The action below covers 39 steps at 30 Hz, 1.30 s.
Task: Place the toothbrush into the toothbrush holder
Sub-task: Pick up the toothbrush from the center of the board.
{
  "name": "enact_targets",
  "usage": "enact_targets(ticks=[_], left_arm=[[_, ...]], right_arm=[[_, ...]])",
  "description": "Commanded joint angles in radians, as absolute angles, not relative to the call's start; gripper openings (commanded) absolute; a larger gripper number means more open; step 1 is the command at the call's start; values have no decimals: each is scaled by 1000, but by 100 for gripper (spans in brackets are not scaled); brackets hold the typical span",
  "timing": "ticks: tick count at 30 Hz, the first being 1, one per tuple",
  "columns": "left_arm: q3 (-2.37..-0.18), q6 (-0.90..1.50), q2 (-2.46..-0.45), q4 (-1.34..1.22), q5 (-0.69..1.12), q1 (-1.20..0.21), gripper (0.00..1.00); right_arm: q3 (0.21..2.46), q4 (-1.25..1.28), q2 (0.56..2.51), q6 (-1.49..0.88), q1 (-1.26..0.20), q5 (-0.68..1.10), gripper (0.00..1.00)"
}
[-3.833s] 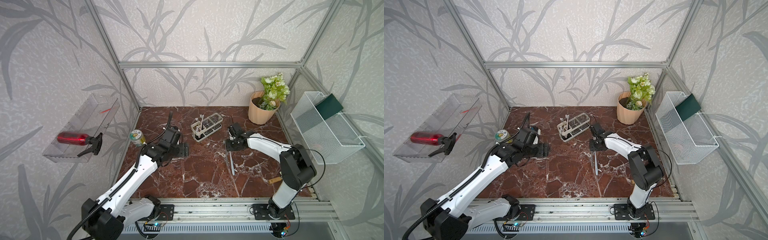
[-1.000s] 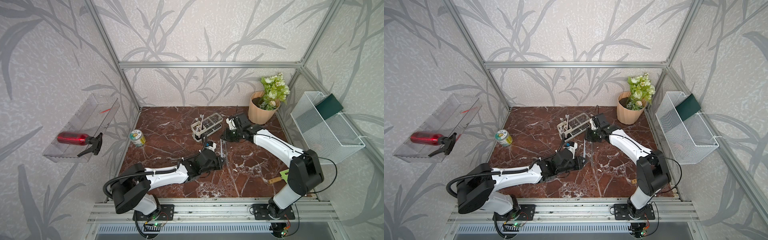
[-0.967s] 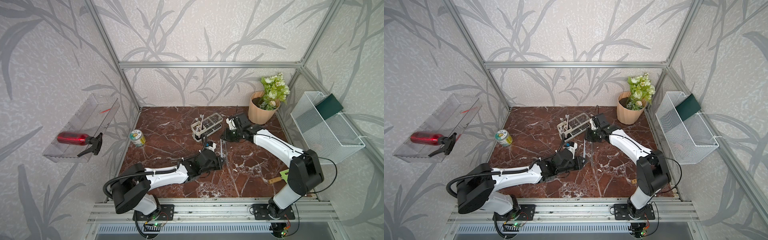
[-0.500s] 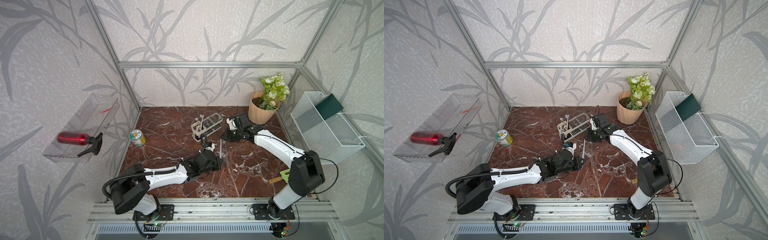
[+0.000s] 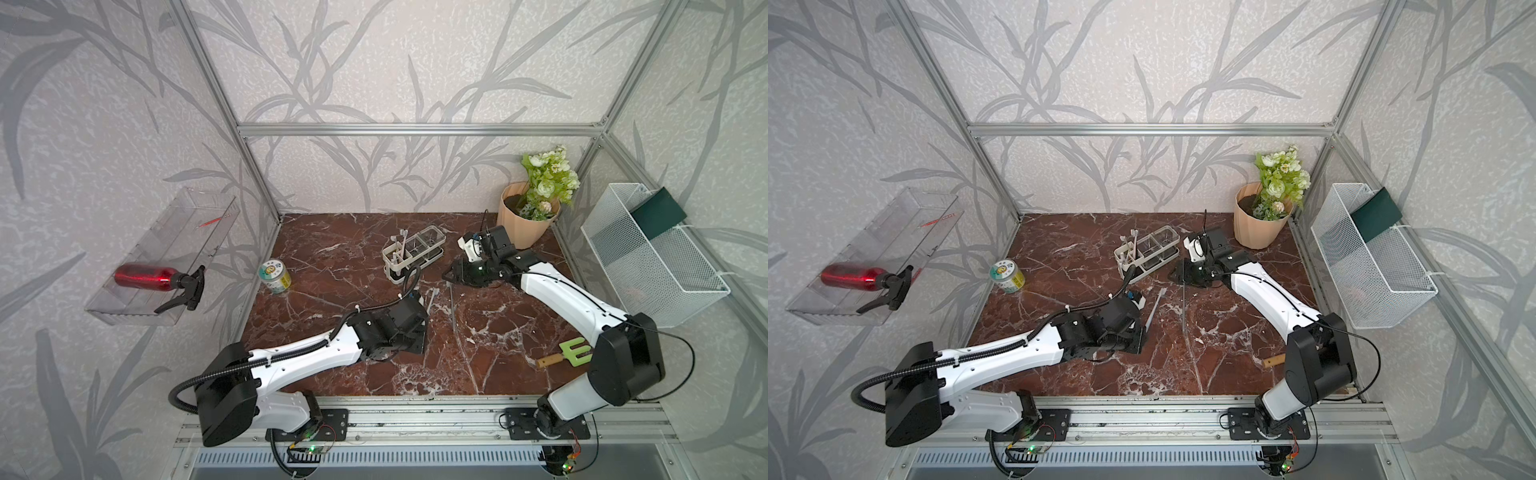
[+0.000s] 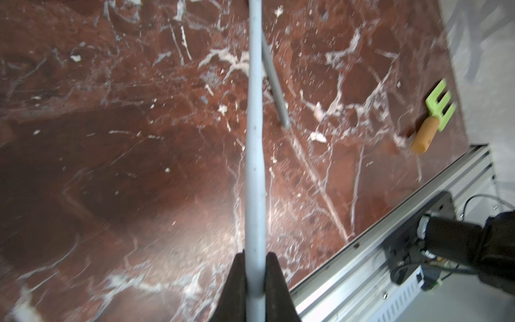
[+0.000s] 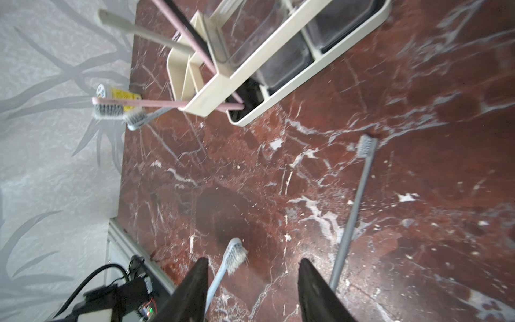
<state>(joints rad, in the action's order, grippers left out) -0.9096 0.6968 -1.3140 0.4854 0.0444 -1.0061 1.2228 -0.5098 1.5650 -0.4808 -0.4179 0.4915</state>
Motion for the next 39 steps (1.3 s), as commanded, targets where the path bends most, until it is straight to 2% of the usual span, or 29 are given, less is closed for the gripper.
enact_targets(ticks=[1,8,14,22,35,39], left_arm=[[-976,554,-1297,719,40,-1009,0],[-1034,437,-1298,848,5,-1010,0],[-1033,401,-1277,834,-22,-1009,0],[-1002,395,-1207,761,-24,-1010,0],[-944,412,-1154,716,-26,-1009,0],[-946,392,-1141,747,-56,-1007,0]], right_arm=[[1204,-519,1608,-438,-428,640,53],[1198,-505,1627,-424,-458,669,53],[1175,-442,1650,-458,-467,744,52],[1163,-413,1688,-455,-476,756,50],[1067,-125,1691,-624,-477,936,42],[1007,27,1701,-741,-455,1016,40]])
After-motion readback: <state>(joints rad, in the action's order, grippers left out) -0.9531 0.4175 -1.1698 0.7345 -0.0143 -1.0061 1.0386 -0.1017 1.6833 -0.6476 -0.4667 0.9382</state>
